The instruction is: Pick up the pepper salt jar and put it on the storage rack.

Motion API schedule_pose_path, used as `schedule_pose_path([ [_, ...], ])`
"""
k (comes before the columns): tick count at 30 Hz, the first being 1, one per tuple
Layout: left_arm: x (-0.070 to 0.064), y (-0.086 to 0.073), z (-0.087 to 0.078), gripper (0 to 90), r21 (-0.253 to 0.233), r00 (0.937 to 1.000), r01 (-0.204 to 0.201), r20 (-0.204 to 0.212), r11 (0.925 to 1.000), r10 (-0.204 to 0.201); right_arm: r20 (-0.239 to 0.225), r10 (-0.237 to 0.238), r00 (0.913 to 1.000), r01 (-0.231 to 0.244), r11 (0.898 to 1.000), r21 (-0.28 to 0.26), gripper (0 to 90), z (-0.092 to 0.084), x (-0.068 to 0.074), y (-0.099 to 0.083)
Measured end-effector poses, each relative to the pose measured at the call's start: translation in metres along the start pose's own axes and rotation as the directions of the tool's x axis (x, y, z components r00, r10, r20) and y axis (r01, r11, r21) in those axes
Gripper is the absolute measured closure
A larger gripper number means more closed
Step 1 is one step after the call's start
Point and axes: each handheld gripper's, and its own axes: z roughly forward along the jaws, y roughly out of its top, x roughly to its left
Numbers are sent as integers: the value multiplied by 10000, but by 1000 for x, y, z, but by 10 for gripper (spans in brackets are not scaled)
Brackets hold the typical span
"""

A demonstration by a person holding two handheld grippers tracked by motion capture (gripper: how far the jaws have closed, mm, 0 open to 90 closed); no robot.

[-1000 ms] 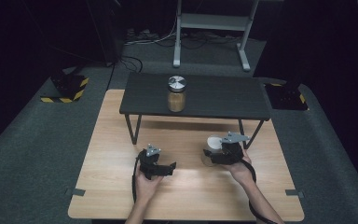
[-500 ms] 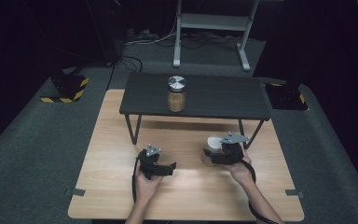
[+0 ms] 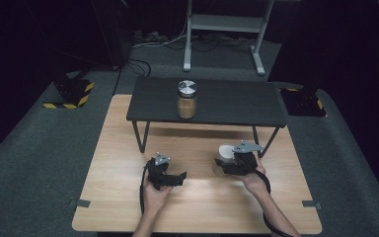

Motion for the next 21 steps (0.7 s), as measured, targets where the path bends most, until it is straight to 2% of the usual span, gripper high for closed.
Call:
schedule_pose_path([
  [12,1,0,0,12,-24,10000,6,39,10000,-6,-119,46,9999,-46,10000,53,344,-2,-2,1],
  [15,1,0,0,11,-22,10000,7,44,10000,-7,-315,186,9993,-189,9998,-76,344,-6,-5,0],
  [21,1,-1,0,11,-35,10000,29,65,10000,-29,-321,46,9995,-48,10000,-64,345,-8,-4,4],
])
